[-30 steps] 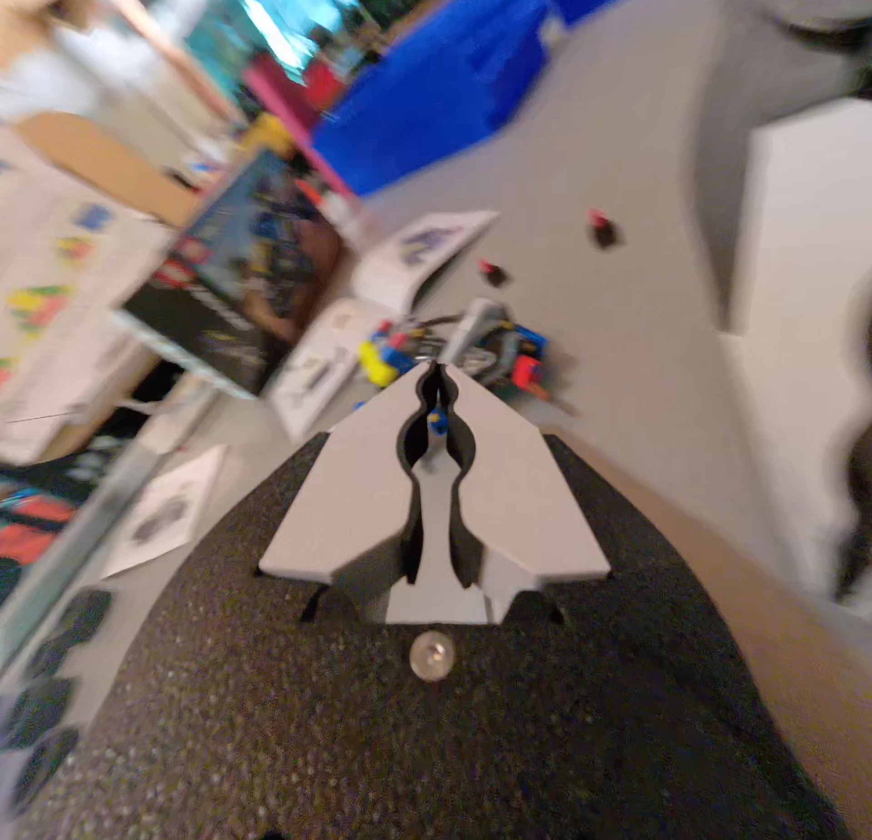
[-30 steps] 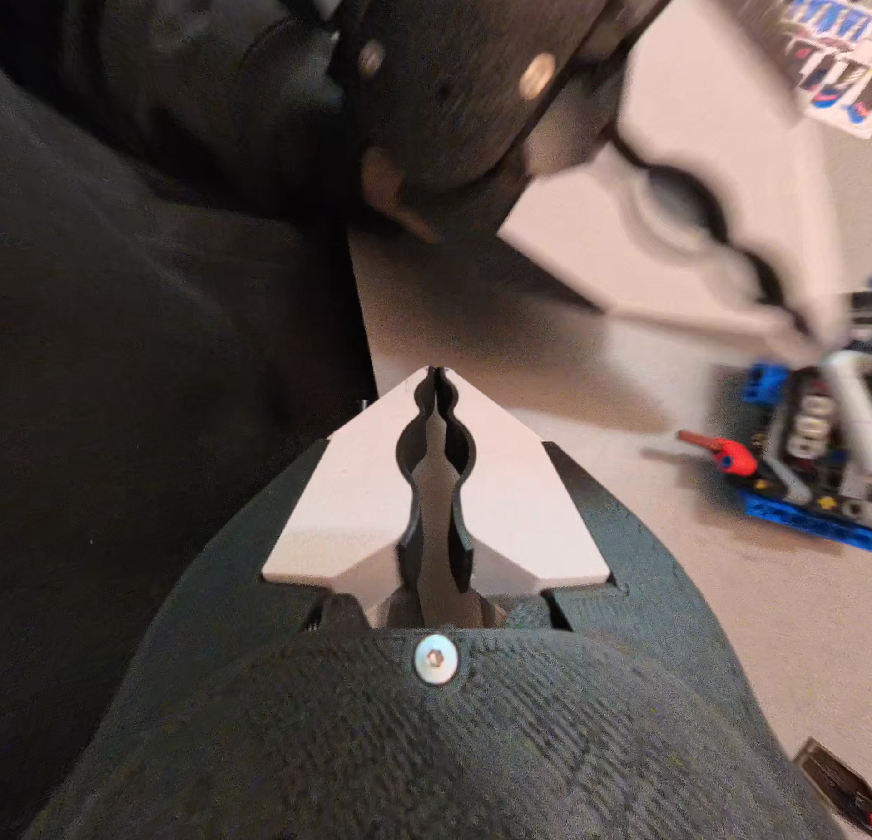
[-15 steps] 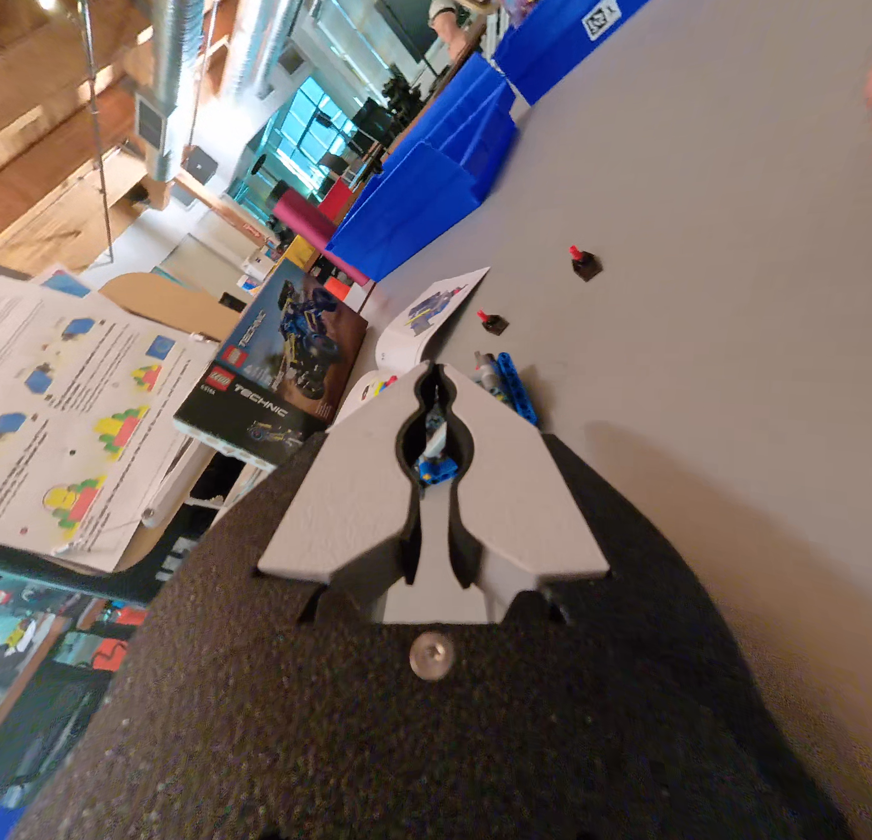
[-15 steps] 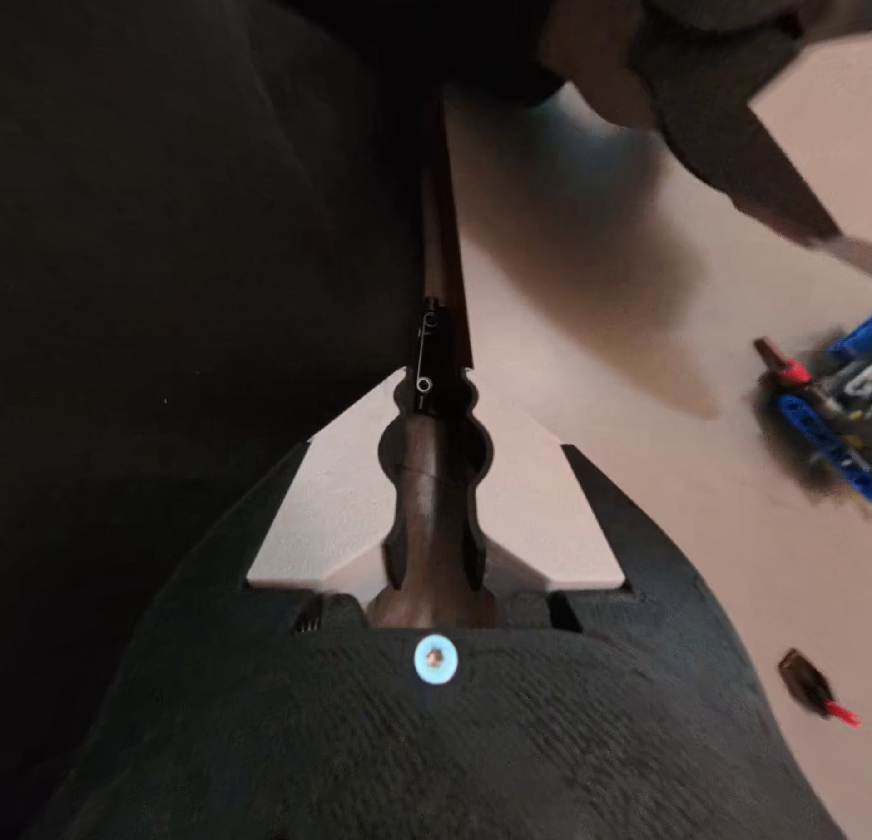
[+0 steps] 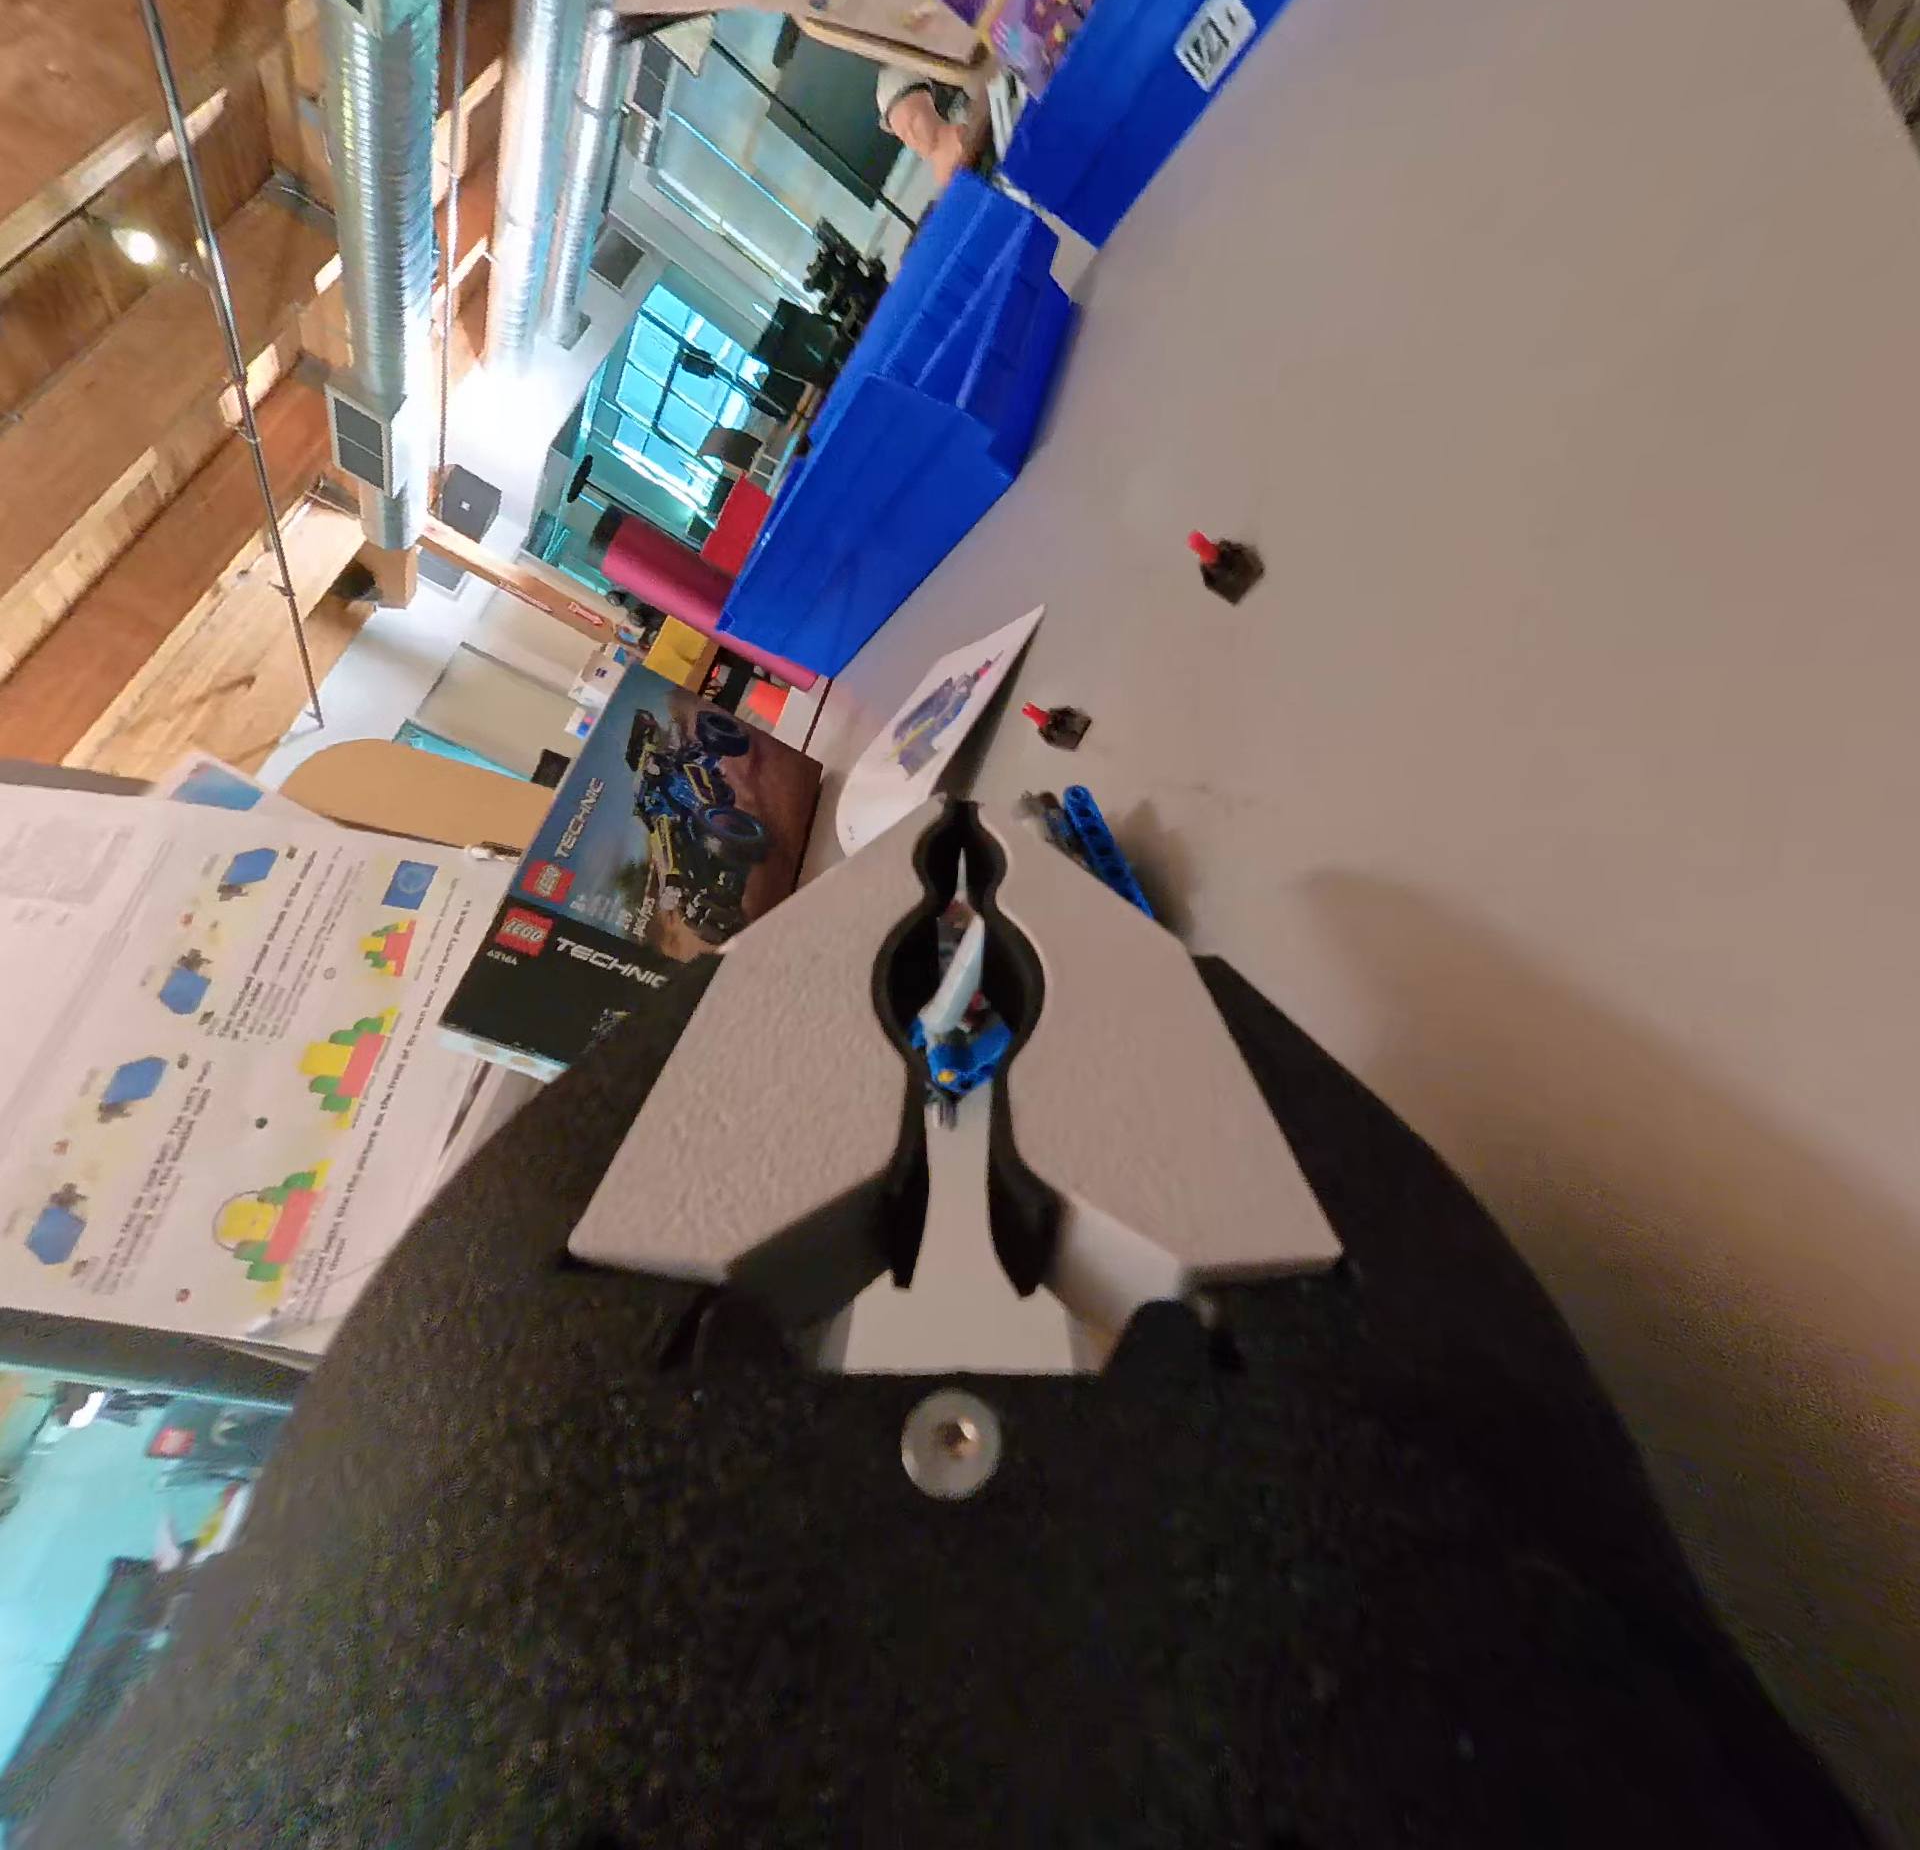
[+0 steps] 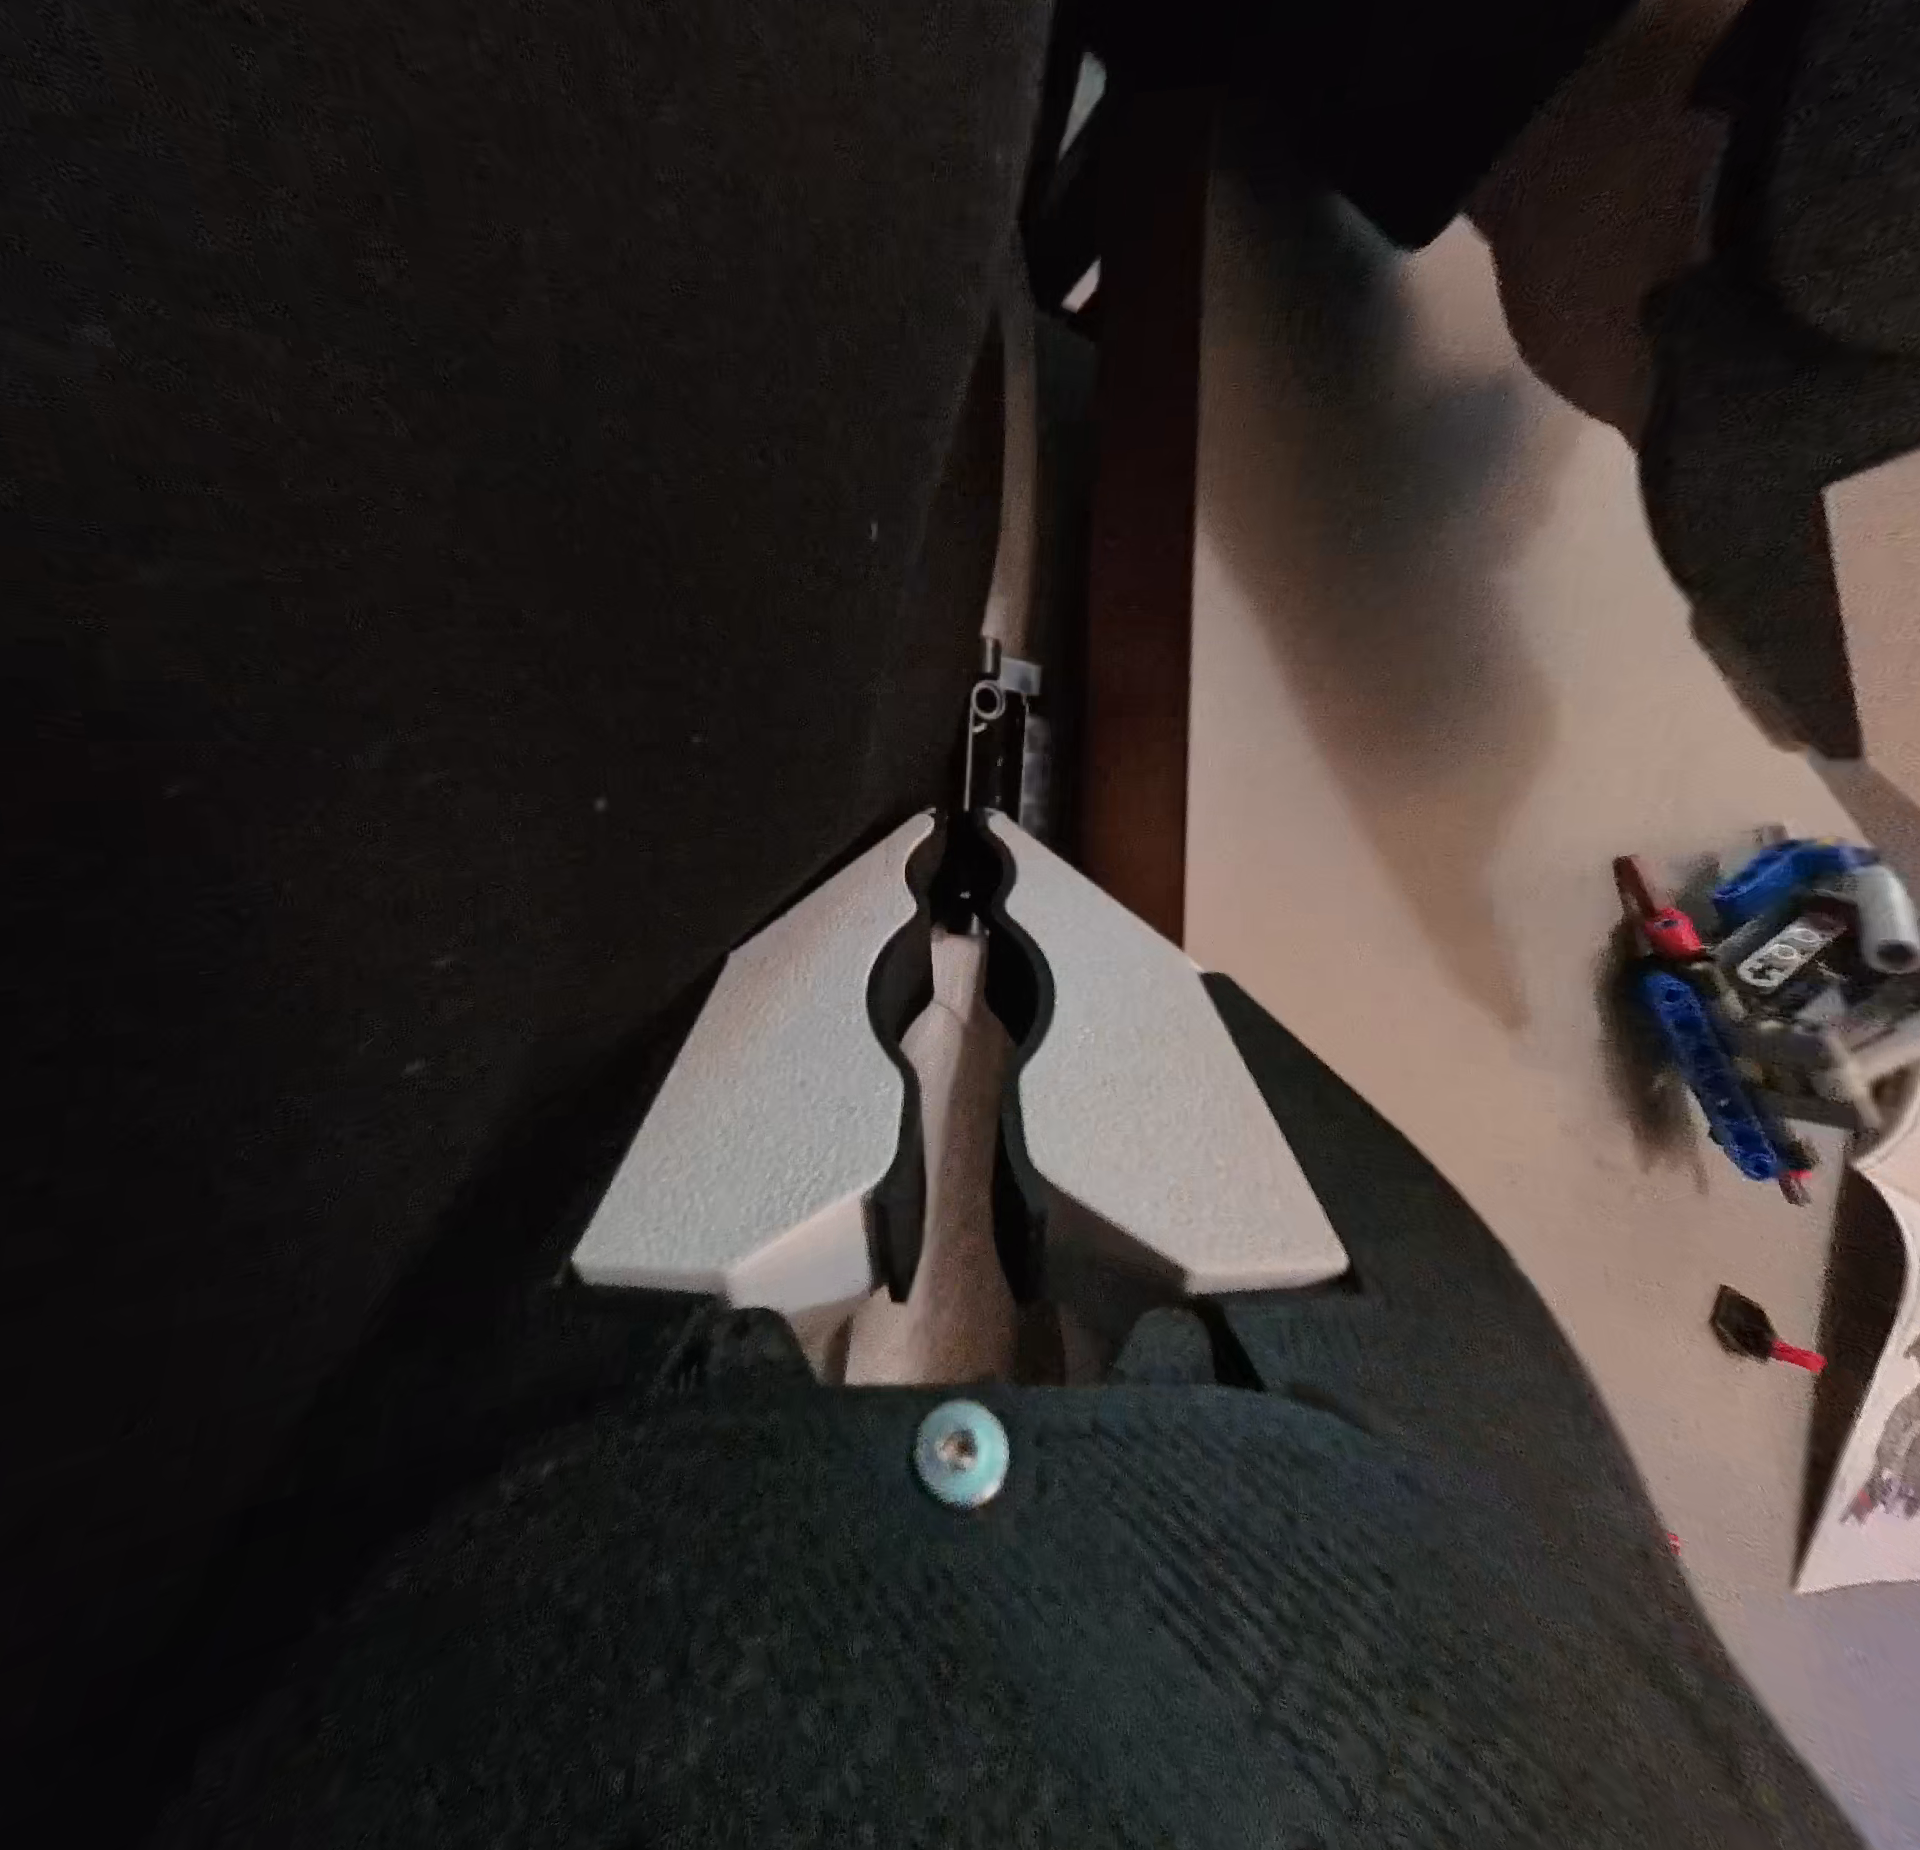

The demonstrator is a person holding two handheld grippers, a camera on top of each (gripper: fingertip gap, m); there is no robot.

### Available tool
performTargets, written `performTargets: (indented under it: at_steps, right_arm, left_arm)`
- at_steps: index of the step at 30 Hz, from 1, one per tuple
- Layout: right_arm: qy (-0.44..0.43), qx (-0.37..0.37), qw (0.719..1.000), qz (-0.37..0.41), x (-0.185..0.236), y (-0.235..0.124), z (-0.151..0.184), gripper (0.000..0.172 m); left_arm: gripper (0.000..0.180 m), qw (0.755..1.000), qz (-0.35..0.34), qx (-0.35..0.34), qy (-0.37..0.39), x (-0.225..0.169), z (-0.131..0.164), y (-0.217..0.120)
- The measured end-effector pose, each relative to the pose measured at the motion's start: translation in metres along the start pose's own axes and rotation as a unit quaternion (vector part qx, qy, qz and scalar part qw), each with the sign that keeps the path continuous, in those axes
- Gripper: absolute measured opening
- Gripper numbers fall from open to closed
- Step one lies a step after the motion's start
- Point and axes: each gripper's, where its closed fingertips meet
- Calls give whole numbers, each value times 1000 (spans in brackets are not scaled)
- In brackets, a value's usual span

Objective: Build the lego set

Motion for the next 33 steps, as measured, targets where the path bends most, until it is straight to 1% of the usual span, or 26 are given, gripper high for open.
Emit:
performTargets:
  at_steps: [2,4,6,7,8,11,13,14,16,18,20,21,22,24,26,27,29,30,31,33]
  right_arm:
    - [1,-53,999,0,1,-13,-15,0]
    - [17,-106,994,18,-9,-30,-34,0]
    - [16,-138,990,31,-18,-49,-49,0]
    - [16,-135,989,58,-30,-55,-50,0]
    - [13,-121,990,69,-38,-57,-45,0]
    - [32,-50,994,93,-66,-44,-10,0]
    - [53,-29,995,83,-76,-31,8,0]
    - [65,-27,995,77,-81,-25,13,0]
    - [88,-24,995,45,-83,-15,19,0]
    - [95,-26,995,28,-85,-9,23,0]
    - [100,-45,994,16,-89,-8,22,0]
    - [101,-55,993,11,-90,-8,20,1]
    - [100,-64,993,3,-91,-9,20,5]
    - [117,-78,990,3,-96,-16,21,10]
    - [150,-94,984,12,-106,-26,27,12]
    - [170,-99,980,16,-110,-30,32,14]
    - [210,-103,972,0,-108,-30,40,28]
    - [224,-106,969,-7,-107,-28,43,38]
    - [230,-112,967,-14,-105,-26,42,46]
    - [223,-115,968,-14,-104,-20,41,54]
  left_arm:
    - [0,1000,-5,-13,-27,6,-2,-2]
    - [0,999,3,-19,-50,6,-3,-1]
    - [0,998,14,-29,-60,4,-7,-1]
    - [0,997,17,-34,-61,3,-8,-2]
    - [0,997,17,-36,-62,2,-9,-2]
    - [0,996,2,-34,-86,10,-6,-5]
    - [0,991,3,-27,-133,17,2,-8]
    - [0,985,23,-28,-167,17,4,-9]
    - [0,966,92,-16,-242,9,8,-12]
    - [2,935,191,-8,-300,-7,5,-20]
    - [10,904,269,3,-333,-20,1,-27]
    - [16,895,291,15,-338,-24,3,-28]
    - [18,892,305,28,-332,-28,5,-28]
    - [20,895,323,60,-302,-36,11,-26]
    - [21,901,338,75,-263,-42,9,-23]
    - [22,899,350,82,-249,-46,7,-22]
    - [26,893,378,98,-224,-56,2,-18]
    - [27,891,388,108,-208,-60,3,-15]
    - [29,889,399,121,-189,-64,5,-13]
    - [34,880,425,143,-156,-73,8,-14]
Point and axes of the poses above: each gripper's, where its closed fingertips meet, y out along the fingers, z out of its underside, x = y × z across the jaws, and after that the axes turned 2 degrees about y, right-handed
